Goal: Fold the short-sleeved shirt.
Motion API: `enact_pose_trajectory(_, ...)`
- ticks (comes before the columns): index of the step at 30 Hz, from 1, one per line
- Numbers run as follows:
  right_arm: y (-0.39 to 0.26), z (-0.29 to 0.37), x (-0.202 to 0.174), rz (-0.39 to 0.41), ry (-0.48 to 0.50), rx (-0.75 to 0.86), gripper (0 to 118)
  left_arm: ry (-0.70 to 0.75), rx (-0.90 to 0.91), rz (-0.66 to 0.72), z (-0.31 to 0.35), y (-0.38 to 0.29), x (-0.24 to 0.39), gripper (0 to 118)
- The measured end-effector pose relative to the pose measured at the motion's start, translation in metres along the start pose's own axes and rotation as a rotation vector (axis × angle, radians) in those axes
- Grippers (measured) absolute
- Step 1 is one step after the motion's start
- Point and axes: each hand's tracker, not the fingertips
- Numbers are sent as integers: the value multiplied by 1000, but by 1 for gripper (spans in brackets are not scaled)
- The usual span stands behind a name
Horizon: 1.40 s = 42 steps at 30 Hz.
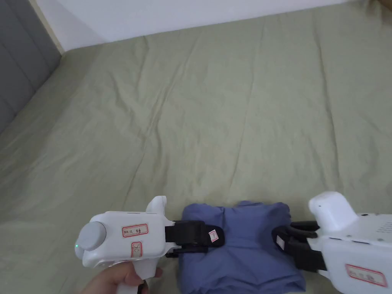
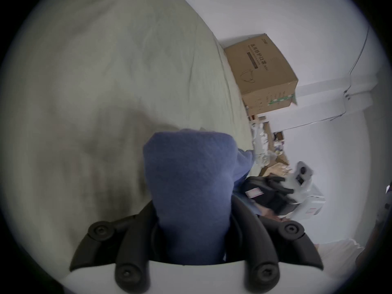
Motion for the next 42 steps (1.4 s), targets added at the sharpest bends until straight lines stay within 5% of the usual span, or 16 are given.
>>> enact_pose_trajectory(7,3,55,-27,-5,42,102,1,486,-23,-128,104,25,19,24)
enact_pose_trajectory(12,14,75,-54,4,87,132,1,895,-15,-194,188,67,-50,24)
enact_pose_trajectory(16,30,84,-69,74,70,133,1,1043,-16,-95,234,87,-100,24)
enact_pose_trajectory(20,44,92,-74,98,30,152,1,1307,-75,-154,251,89,-137,24)
enact_pose_trajectory(25,51,94,-74,155,-44,127,1,1262,8,-31,268,81,-155,24)
enact_pose_trajectory(26,51,95,-75,167,-69,122,1,1274,57,-24,269,78,-151,36)
enact_pose_trajectory(28,51,100,-78,175,-77,127,1,1365,158,-78,269,72,-136,93)
enact_pose_trajectory(29,49,104,-77,181,-81,137,1,1376,210,-126,267,65,-122,109)
enact_pose_trajectory(33,47,122,-86,207,-142,156,1,1228,394,-257,258,32,-41,106)
enact_pose_trajectory(38,37,160,-102,348,-279,257,1,893,753,-359,248,-38,98,101)
enact_pose_trajectory(40,28,175,-108,409,-401,341,1,802,832,-425,233,-68,148,78)
enact_pose_trajectory(42,21,190,-109,399,-443,365,1,721,947,-473,215,-101,194,31)
